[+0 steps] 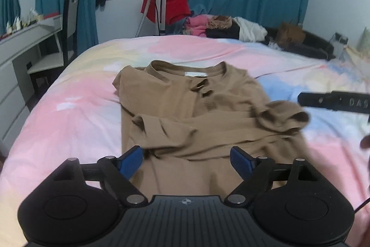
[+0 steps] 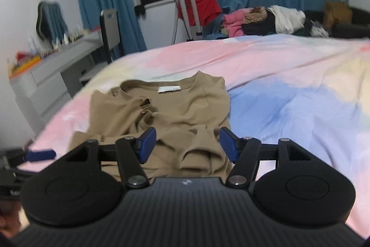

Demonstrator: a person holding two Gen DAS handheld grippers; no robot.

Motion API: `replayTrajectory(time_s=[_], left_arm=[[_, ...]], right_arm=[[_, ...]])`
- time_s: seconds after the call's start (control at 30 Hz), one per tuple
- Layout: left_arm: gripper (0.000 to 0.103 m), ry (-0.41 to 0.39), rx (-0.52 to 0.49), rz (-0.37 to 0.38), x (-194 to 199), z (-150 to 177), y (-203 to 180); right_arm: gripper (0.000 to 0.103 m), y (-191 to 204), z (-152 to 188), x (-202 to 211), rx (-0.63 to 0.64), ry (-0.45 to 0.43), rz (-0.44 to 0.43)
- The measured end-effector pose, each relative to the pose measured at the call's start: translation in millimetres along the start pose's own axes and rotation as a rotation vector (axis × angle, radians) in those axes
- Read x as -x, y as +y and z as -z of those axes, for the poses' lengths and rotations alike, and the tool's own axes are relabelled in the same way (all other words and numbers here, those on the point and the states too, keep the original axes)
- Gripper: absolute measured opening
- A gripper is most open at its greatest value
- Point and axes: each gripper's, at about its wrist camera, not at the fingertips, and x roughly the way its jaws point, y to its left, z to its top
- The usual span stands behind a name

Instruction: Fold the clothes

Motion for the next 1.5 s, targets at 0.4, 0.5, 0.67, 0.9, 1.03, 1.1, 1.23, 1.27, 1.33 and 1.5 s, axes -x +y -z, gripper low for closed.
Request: replayTrajectory(time_s=[0.4,0.5,0.67,0.9,1.03,1.1,1.23,1.27,1.33,1.5], left_arm=[[0.095,0.267,0.609,0.219,11.2,56.5,48.6],[0.093,0.314,0.732,0.240,-4.8,67.2,62.7],[0.093,0.296,0.845,0.260,-17.9,74.6,77.6],[0.067,0.192,0.972,0.220,-21.9,81.1,93.2],[0.040,0.165,0.984,0.184,-23.4,80.7,99.4],[0.022,0.138,0.976,0.189,-23.0,80.6,100.5],[0.014,0.078,0.936,0.216,-15.2,73.8,96.8],[0.013,0.061,0.923,0.224,-11.7,70.6,95.1],[0.011,0.033,0.908,0.239,-3.2,65.0,92.3],[0.008,-0.018,0.912,0.289,34.7,45.9,93.8]], right_arm=[[0.065,-40.8,62.7,17.3,-0.657,0.263,-0.207],[0.065,-42.8,80.5,6.0,-0.759,0.337,-0.229],[0.065,-49.2,97.5,-12.1,-0.880,0.381,-0.231],[0.063,-62.5,116.1,-26.7,-1.043,0.348,-0.178],[0.049,-66.0,106.1,-20.0,-1.019,0.244,-0.113],[0.029,-68.4,103.8,-23.4,-1.013,0.242,-0.085],[0.013,-68.2,93.7,-18.4,-0.937,0.210,-0.081],[0.013,-66.2,90.4,-15.6,-0.918,0.192,-0.088],[0.011,-64.7,84.3,-7.6,-0.911,0.167,-0.109],[0.009,-61.9,61.6,23.6,-0.853,0.117,-0.142]])
